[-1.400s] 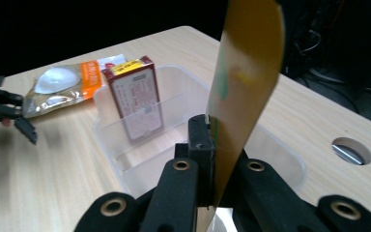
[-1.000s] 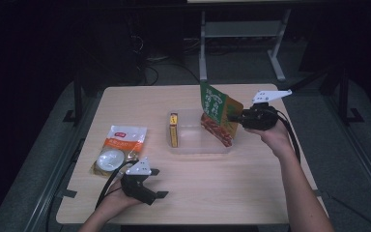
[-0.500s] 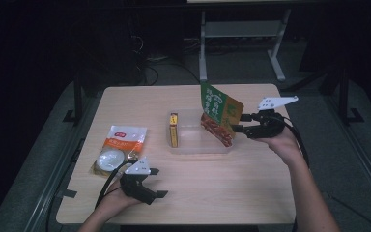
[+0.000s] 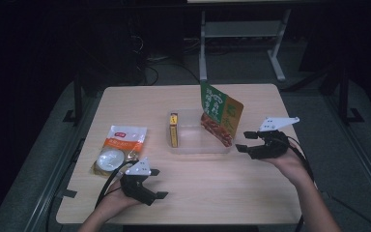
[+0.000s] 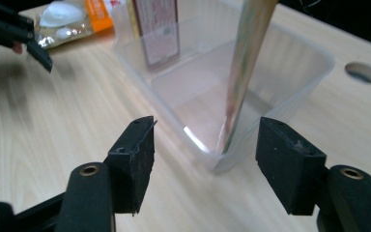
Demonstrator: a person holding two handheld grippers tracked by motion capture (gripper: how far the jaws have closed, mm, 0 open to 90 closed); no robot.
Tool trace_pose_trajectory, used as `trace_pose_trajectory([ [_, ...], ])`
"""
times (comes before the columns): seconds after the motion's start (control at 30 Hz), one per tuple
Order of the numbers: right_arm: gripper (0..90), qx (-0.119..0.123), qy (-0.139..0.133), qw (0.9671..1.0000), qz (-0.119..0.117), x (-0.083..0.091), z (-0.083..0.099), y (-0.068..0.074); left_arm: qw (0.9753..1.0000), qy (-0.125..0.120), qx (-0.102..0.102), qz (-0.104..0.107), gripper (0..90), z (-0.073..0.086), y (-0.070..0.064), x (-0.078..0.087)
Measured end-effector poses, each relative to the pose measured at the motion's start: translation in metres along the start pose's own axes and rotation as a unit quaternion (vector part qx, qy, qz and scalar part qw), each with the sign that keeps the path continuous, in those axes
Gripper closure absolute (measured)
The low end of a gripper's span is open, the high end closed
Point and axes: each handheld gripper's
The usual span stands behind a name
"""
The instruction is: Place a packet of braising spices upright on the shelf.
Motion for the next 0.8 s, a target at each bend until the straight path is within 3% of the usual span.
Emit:
trace_pose_trajectory([
  [0.23,36.2,0.013,0.019,0.9996,-0.017,-0.007,0.022,0.026,1.0000,0.001,-0.003,0.002,13.2,0.000,0.000,0.000],
  [0.4,35.4,0.027,0.029,0.9981,-0.047,-0.022,0.029,0.048,1.0000,0.002,-0.003,0.004,13.2,0.000,0.000,0.000],
  [0.63,34.5,0.060,0.061,0.9918,-0.094,-0.048,0.030,0.076,1.0000,0.004,0.001,0.007,13.2,0.000,0.000,-0.001],
  [0.8,33.8,0.073,0.075,0.9884,-0.110,-0.058,0.030,0.085,1.0000,0.003,0.002,-0.001,13.2,0.000,0.002,0.002],
])
Point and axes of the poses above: each handheld gripper's, and its own axes: x roughly backward along the jaws, z roughly out of its underside, y roughly to its left, and after that the axes turned 7 degrees about z, right-handed
